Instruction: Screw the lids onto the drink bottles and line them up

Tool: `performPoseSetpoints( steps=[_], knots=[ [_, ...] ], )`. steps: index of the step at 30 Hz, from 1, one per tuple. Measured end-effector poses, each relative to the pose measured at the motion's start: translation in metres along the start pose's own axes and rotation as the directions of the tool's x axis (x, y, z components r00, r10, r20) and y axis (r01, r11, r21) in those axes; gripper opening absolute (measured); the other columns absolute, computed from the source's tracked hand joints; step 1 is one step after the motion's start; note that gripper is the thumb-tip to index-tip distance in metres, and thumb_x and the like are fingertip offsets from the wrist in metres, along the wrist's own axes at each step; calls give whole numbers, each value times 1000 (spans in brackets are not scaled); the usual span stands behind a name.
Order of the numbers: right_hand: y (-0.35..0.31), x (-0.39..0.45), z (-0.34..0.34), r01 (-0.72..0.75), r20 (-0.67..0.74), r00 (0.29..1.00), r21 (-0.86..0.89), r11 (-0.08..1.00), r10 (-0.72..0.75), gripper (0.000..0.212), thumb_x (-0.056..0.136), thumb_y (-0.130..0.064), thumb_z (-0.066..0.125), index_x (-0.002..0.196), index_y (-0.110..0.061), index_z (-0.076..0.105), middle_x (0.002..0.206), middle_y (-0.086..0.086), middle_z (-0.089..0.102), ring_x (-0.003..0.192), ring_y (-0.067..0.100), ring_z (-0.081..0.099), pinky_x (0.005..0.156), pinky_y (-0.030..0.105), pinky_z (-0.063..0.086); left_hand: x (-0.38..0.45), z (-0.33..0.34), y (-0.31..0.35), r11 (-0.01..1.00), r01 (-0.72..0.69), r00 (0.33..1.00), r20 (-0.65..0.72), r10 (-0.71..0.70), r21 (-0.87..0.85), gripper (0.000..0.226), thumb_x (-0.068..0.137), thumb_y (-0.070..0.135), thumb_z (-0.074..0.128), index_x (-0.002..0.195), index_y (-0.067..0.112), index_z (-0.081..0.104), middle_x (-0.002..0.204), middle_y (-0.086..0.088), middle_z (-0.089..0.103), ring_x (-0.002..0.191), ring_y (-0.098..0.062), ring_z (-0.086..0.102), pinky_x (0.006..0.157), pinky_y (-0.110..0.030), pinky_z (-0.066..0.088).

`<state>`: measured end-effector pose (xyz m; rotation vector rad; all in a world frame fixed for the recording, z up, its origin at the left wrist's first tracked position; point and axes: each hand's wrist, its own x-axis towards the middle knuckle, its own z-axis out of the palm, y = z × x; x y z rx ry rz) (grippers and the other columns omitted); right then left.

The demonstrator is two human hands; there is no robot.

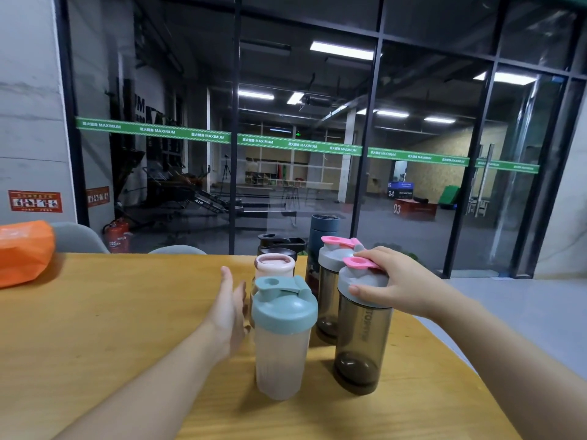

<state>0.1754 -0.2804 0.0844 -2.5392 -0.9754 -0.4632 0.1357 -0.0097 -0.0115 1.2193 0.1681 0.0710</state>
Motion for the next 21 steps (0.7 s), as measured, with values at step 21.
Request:
performPoseSetpoints(
  steps=[21],
  knots=[
    [-11,3,-15,-70,128,989,-51,996,76,55,90,-62,35,129,-28,52,121,-2,56,114,19,49,98,40,40,3,-13,8,960,53,998,-54,-39,275,99,70,87,4,151,31,16,160,3,9,147,-21,7,115,-53,6]
  ],
)
